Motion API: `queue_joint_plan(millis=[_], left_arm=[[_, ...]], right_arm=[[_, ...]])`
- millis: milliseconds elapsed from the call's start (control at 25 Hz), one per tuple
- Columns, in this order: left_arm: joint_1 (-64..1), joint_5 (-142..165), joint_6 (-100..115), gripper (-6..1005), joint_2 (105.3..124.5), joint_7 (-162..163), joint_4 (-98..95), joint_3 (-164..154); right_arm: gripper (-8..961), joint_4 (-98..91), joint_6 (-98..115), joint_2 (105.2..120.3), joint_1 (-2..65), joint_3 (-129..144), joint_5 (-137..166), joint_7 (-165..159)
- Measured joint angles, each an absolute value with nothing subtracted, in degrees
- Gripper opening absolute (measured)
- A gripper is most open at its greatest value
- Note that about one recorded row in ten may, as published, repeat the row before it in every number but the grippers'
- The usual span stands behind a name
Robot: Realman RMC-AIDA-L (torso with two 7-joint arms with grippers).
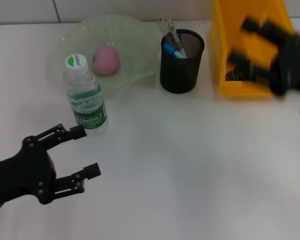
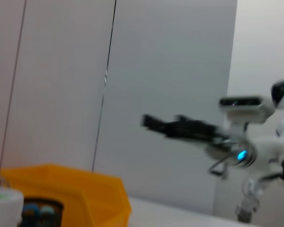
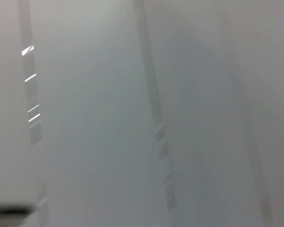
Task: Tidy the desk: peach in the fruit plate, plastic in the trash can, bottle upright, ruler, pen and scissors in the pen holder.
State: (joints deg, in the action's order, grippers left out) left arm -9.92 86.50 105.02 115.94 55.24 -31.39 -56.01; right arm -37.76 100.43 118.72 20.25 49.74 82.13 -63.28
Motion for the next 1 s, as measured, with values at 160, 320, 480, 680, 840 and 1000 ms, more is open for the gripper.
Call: queue_joint_plan(millis=[160,320,480,680,840,1000], left_arm=[[-12.65,91.92,101.55,827,116.19,59.83,-33.13,-55.98],[-14.59,93.65,101.21,827,116.44,60.44,-33.23,-56.11],[-15.2,95.08,101.27,827,116.14,60.41,-33.45,-55.98],[-14.86,95.73,101.72,827,115.38,60.34,-33.98,-55.86],[-14.68,95.84,102.2,827,115.36,60.31,-34.11,-55.86],[-14.52,95.87,102.57,827,115.5,60.29,-34.11,-55.88]], right_arm=[[788,-42.55,107.09,119.12,16.66,49.37,91.61,-63.81],[842,-41.63,110.41,119.2,14.84,49.22,97.66,-64.17],[840,-38.47,109.81,119.42,14.18,49.24,101.28,-64.22],[839,-36.76,107.15,119.46,14.68,49.82,101.45,-63.66],[838,-35.94,106.38,119.5,14.98,49.97,101.49,-63.21],[838,-35.45,105.81,119.47,15.06,50.01,101.53,-62.73]])
